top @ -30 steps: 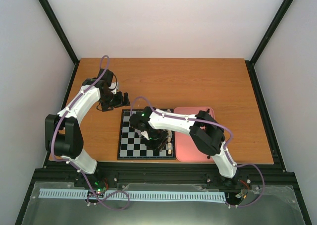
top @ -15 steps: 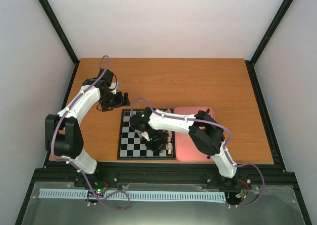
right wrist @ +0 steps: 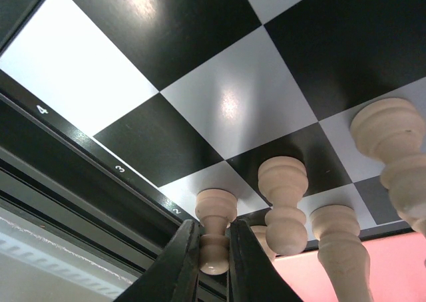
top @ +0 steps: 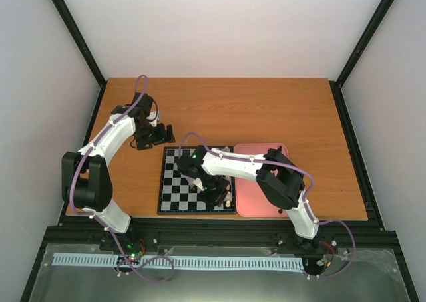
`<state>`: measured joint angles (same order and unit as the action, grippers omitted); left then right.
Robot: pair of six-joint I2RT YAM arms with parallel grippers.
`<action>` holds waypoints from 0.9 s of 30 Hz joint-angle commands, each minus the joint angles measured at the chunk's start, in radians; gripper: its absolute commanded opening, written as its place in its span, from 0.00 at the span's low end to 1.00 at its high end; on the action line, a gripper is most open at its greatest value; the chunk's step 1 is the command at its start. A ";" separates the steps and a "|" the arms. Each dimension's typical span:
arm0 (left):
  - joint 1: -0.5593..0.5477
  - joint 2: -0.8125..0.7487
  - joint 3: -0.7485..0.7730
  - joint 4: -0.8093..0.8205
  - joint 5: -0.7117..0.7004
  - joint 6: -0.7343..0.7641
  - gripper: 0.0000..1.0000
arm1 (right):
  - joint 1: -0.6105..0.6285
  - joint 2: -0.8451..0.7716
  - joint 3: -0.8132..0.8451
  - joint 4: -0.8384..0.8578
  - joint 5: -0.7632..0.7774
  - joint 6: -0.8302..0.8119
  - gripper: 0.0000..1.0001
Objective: Set up the chess pieces on the board
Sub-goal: Place the chess piece on the chessboard.
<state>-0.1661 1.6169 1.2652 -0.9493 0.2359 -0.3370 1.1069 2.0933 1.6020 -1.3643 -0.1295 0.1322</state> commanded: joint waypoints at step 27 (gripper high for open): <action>-0.007 0.008 0.045 -0.002 0.002 -0.005 1.00 | 0.010 -0.033 0.062 -0.029 -0.005 -0.045 0.33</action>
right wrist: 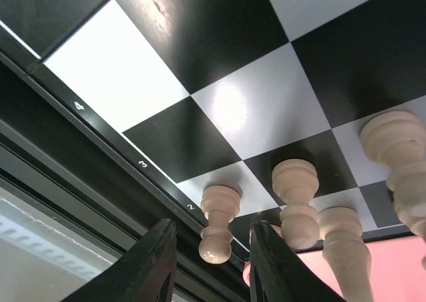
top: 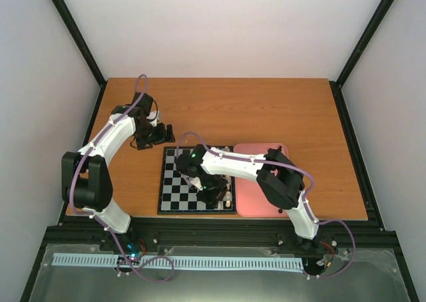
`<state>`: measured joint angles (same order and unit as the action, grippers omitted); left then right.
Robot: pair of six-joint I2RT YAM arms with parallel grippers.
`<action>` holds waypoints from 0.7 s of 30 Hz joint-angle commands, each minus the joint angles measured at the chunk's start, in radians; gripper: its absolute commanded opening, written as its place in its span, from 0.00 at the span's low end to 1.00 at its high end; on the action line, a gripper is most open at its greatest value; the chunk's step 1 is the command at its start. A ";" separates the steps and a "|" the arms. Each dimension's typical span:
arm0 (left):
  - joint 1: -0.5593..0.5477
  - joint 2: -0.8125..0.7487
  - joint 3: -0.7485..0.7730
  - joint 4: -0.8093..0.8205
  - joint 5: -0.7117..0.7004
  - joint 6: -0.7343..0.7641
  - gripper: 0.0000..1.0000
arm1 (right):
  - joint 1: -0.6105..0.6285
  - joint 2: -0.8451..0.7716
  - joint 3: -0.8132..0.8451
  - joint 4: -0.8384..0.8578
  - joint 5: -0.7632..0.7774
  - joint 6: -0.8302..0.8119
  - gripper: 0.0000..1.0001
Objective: Set up the chess pieces on the board
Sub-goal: Place the chess piece on the chessboard.
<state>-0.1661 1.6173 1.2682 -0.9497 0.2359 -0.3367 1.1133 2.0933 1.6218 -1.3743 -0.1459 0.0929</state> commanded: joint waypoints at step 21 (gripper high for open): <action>-0.007 0.005 0.039 -0.001 0.002 -0.006 1.00 | -0.115 -0.315 -0.023 0.003 0.098 0.169 0.49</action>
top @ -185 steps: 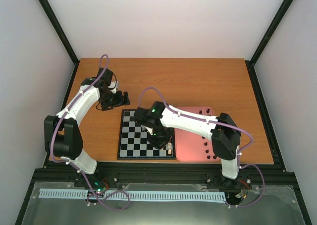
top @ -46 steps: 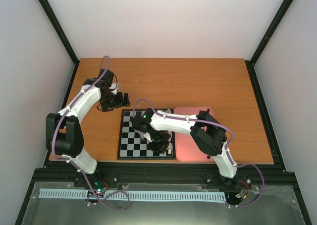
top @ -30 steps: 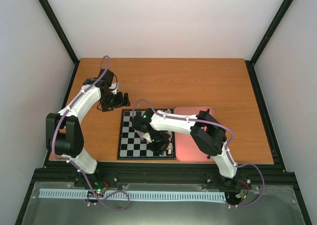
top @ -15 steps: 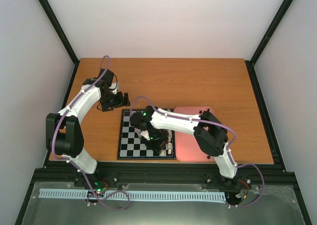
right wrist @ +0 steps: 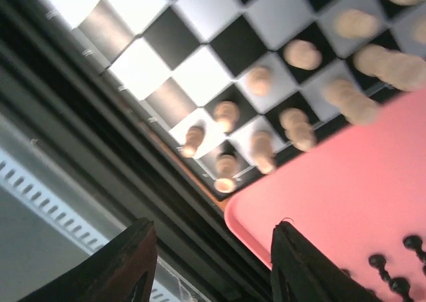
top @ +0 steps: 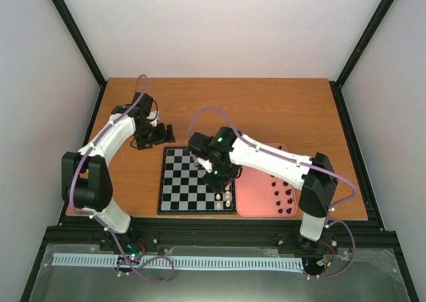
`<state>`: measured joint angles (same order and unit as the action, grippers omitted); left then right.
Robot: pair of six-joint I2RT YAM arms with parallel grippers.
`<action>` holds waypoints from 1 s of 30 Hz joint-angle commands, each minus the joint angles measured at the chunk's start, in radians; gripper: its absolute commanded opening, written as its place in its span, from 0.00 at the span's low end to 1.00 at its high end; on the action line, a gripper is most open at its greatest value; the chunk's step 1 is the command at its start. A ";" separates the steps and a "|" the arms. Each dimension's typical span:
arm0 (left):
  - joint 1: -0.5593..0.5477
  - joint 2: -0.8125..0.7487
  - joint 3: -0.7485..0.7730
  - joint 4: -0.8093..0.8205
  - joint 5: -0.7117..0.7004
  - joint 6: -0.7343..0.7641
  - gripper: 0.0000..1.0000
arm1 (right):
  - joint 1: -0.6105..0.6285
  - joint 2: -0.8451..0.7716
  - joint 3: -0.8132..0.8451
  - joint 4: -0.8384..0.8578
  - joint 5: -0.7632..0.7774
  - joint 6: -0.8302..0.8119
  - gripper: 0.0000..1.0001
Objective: Set up the chess pieces on the board
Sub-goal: Place the chess piece on the chessboard, then reset both arms
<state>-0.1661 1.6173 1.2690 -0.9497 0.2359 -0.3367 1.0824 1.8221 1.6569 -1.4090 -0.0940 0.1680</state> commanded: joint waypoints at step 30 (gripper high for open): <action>-0.007 -0.002 0.116 -0.045 -0.025 -0.001 1.00 | -0.477 -0.178 -0.309 0.434 0.043 0.228 1.00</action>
<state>-0.1661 1.6173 1.3449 -0.9779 0.2203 -0.3367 0.6098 1.6131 1.3109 -0.9905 -0.0864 0.3939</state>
